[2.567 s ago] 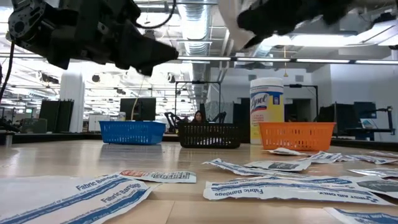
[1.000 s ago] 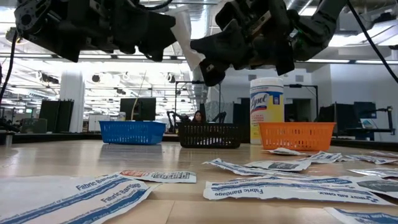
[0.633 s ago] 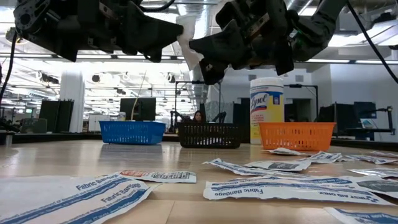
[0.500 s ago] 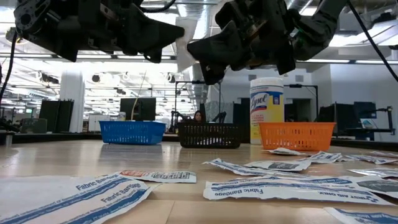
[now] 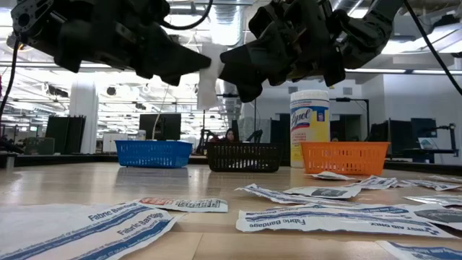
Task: Pick & Place First Aid Supplies
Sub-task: Put the bandage into the blue container
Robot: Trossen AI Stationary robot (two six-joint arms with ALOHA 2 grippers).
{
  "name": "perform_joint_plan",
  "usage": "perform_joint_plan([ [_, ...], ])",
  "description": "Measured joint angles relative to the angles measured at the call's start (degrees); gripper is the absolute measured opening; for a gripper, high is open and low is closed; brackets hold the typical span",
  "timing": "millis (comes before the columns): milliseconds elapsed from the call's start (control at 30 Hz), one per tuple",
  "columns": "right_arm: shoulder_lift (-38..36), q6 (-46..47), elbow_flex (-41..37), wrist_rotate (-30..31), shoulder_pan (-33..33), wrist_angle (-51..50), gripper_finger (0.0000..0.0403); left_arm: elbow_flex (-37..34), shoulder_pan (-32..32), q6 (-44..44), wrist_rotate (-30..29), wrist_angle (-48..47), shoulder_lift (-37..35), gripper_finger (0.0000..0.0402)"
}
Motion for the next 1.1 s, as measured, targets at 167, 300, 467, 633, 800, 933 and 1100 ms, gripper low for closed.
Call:
perform_joint_plan([
  [167, 0.0, -2.5, 0.0, 2.6, 0.6, 0.1, 0.0191, 0.0, 0.0, 0.3, -2.8, 1.4, -0.3, 0.0007],
  [300, 0.0, -3.0, 0.0, 8.7, 0.8, 0.3, 0.0202, 0.0, 0.0, 0.4, -3.2, 1.7, -0.3, 0.0005],
  [467, 0.0, -3.0, 0.0, 11.6, 0.7, 0.3, 0.0191, 0.0, 0.0, 0.4, -3.6, 4.0, -0.3, 0.0007],
  [633, 0.0, -3.6, 0.0, 11.6, 0.8, 0.3, 0.0133, 0.0, 0.0, 0.4, -3.6, 4.1, -0.3, 0.0005],
  [800, 0.0, -3.6, 0.0, 11.5, 0.8, 0.0, 0.0051, 0.0, 0.0, 0.5, -4.7, 4.1, -0.3, 0.0006],
  [933, -0.1, -4.4, 0.0, 11.5, 0.8, -1.3, 0.0007, 0.0, 0.0, 0.5, -6.4, 3.8, -0.3, 0.0006],
  [1100, -0.2, -5.0, 0.0, 11.5, 0.8, -5.0, 0.0025, 0.0, 0.0, 0.4, -7.0, 3.2, -0.3, 0.0006],
])
